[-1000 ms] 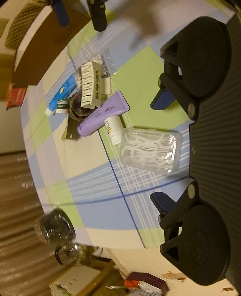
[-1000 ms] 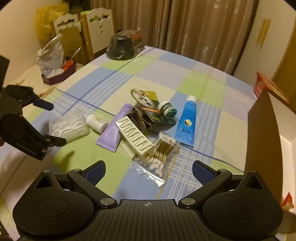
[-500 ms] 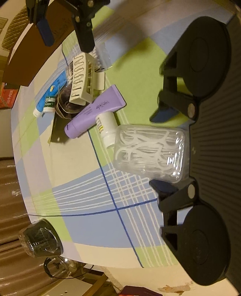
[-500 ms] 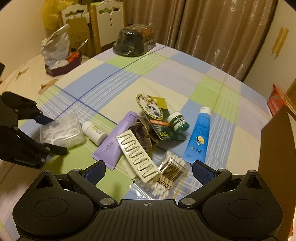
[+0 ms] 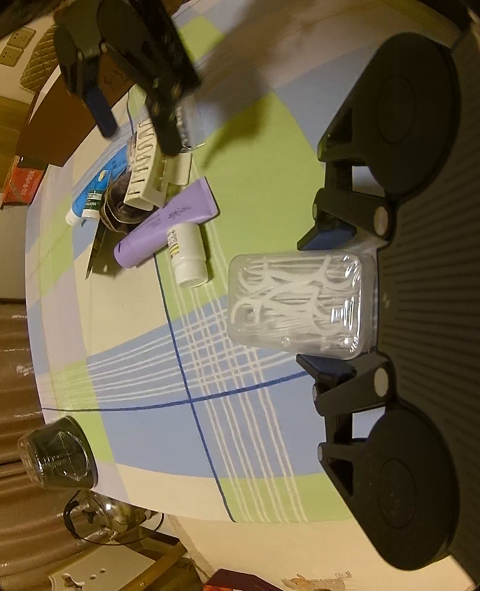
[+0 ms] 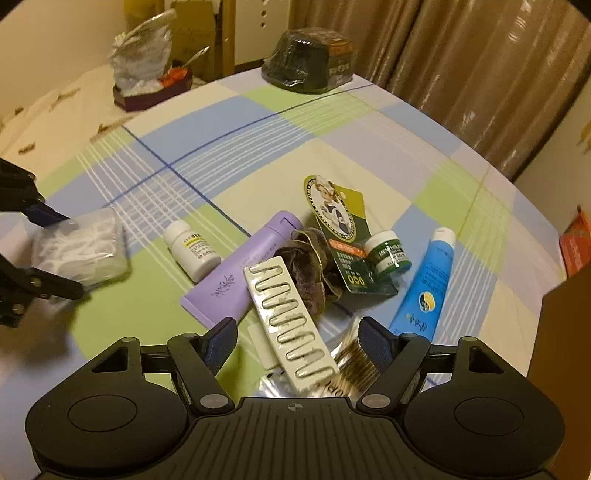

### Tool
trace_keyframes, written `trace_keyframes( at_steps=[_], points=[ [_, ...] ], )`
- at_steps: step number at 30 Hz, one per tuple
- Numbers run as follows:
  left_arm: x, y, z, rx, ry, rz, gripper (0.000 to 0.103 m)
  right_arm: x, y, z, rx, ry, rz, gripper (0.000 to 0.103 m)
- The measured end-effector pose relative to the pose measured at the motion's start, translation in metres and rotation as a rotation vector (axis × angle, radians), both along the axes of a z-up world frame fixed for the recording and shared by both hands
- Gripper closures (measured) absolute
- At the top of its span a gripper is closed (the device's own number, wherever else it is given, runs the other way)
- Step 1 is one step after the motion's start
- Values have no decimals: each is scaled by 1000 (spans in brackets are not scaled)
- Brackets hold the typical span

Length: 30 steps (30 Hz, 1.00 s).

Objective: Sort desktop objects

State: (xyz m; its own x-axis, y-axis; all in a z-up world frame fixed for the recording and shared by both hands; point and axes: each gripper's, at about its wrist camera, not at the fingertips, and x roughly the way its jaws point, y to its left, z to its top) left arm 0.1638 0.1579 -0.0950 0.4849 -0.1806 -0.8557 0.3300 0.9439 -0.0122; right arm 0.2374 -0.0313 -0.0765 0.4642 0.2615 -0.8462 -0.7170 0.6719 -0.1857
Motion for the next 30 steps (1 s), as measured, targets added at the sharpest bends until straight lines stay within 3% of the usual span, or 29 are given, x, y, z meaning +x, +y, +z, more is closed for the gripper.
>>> trace_keyframes(
  at_steps=[2,3,8,9,22,30],
  points=[
    [-2,-1,0,3,-1,1,50,2,2,-4,-19,-2,10,30],
    [-3,-1,-1,5,-2,1,50,2,3,-7,-26,3,15,42],
    [-8,-1,-2,8,-8,7,49,2,2,-10,-29,28,4,70],
    [-8,0,-2,6,-8,10,49,1,1,-9,-26,29,-2,72],
    [-18,-3,-1,22,-7,35,50,-30,-21,15,97,109,-85,76],
    [-44,-15,9,4,-11,28,50,-54,-46,28,126,101,-124,76]
  ],
)
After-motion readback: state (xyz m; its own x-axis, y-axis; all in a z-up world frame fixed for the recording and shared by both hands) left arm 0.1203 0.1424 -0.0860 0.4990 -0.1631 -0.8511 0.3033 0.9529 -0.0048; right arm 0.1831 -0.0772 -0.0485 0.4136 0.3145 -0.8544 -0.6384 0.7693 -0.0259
